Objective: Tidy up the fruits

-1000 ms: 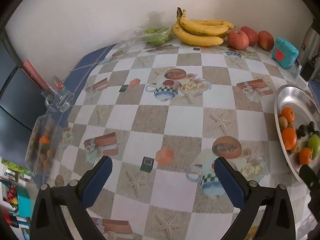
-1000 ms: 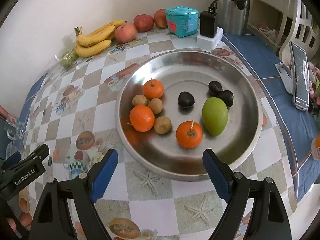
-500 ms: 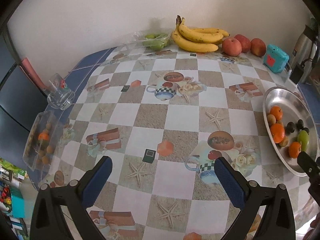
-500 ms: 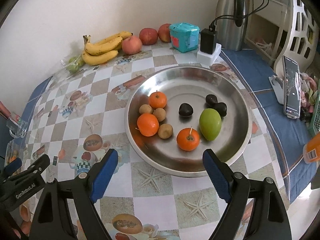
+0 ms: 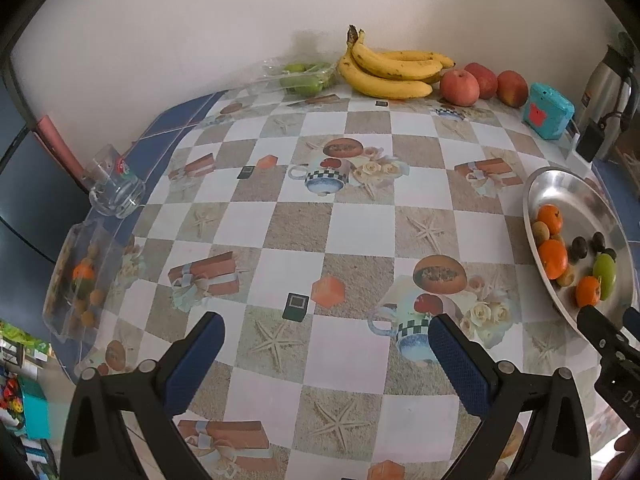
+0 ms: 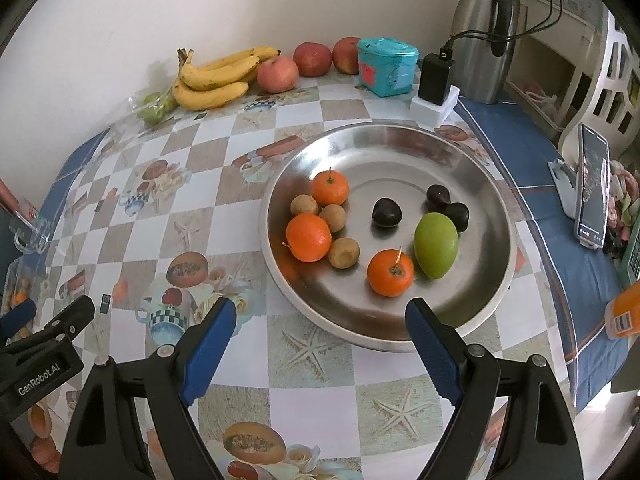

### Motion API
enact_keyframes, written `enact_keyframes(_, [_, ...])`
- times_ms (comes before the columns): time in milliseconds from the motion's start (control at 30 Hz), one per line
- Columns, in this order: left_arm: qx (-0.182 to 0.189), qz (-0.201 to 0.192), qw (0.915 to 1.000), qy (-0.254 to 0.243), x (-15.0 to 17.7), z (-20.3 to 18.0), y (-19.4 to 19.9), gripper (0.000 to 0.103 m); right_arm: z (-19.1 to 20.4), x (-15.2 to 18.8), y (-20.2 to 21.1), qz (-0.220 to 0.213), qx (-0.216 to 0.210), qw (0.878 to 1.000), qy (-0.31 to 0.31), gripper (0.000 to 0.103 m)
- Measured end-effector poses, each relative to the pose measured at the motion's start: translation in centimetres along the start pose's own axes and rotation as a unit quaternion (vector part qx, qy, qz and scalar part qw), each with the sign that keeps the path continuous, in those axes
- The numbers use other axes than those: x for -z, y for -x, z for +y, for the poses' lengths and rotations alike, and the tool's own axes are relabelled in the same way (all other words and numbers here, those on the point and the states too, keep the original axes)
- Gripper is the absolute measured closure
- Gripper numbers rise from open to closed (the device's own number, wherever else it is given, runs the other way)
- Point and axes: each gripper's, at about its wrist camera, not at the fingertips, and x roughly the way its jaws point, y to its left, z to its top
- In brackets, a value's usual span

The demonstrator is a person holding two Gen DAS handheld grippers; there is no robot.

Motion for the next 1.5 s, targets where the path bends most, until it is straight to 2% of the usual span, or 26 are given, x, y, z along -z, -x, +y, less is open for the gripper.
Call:
enact_keyframes(367, [0.004,0.009,1.0000,-0.002,0.05,-0.08,-0.31,0.000,0.52,0.09,-0.59,0.014,0.003,1.000,0.007,0.016])
enact_keyframes(1500, [0.004,0.017,0.9998,-0.002,0.11,0.03,-0.72,0.000,0.31,0.02,-0.88,0.021,0.008,1.000,0.000,0.016])
